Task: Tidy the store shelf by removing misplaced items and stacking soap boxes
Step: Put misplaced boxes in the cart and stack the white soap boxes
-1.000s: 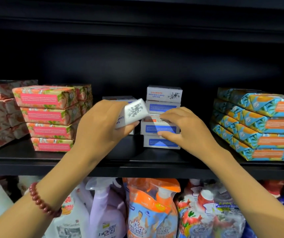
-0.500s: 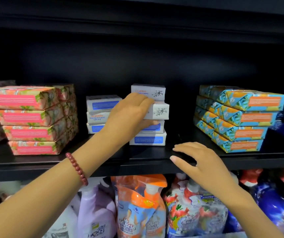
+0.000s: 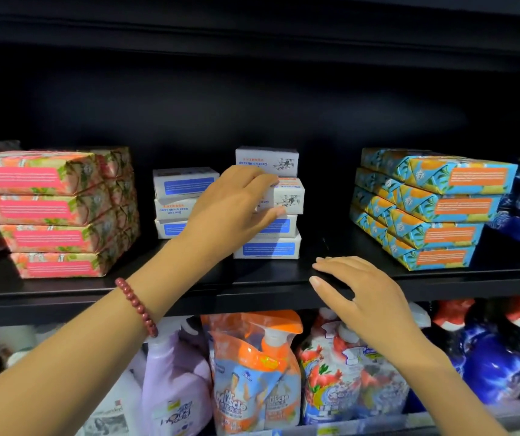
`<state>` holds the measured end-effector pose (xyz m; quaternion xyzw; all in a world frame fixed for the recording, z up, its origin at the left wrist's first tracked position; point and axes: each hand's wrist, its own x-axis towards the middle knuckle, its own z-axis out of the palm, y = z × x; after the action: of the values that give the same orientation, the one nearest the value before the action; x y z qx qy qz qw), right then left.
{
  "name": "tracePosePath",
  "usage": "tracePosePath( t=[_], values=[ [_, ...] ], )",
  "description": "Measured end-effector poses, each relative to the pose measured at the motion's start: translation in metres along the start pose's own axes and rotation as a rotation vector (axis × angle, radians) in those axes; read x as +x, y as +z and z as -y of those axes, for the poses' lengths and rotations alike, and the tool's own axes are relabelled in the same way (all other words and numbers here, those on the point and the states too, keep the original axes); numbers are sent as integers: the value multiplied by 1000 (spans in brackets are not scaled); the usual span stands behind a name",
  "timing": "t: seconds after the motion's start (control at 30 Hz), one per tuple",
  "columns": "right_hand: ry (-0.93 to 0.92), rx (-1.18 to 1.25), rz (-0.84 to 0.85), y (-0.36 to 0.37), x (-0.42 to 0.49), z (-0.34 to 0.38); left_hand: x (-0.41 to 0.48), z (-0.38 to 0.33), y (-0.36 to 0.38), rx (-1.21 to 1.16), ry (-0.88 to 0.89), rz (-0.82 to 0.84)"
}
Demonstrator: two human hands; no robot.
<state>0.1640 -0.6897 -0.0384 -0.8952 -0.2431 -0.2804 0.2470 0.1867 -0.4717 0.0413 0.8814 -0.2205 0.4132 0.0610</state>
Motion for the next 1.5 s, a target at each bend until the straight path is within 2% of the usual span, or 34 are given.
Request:
tracePosePath(
  t=[0.1, 0.2, 0.27, 0.33, 0.43, 0.57, 0.73, 0.83, 1.0, 1.27, 1.4, 1.5],
  values=[
    [2, 55, -15, 0, 2, -1, -21, 6, -12, -34, -79, -76],
    [-73, 160, -220, 0, 7, 9, -55, 18, -24, -21, -157, -121],
    [-170, 193, -336, 0, 15, 28, -79, 27, -28, -17, -204, -88],
    [-255, 216, -367, 5, 27, 51, -99, 35, -31, -45, -260, 22],
    [-363, 220, -344, 17, 50, 87, -119, 43, -36, -71, -282, 173],
    [-459, 203, -281, 38, 85, 129, -134, 50, -44, -71, -282, 220],
    [-350, -104, 26, 64, 132, 160, -144, 54, -51, -87, -278, 250],
    [-250, -321, 106, 77, 153, 165, -148, 56, -51, -70, -260, 213],
    [-233, -381, 3, 90, 154, 164, -149, 56, -47, -56, -243, 176],
    [-352, -264, -176, 88, 149, 163, -149, 57, -45, -69, -242, 172],
    [-489, -135, -297, 76, 140, 161, -149, 56, -45, -56, -236, 156],
    [-486, 29, -318, 58, 130, 160, -149, 56, -45, -59, -233, 157]
  ],
)
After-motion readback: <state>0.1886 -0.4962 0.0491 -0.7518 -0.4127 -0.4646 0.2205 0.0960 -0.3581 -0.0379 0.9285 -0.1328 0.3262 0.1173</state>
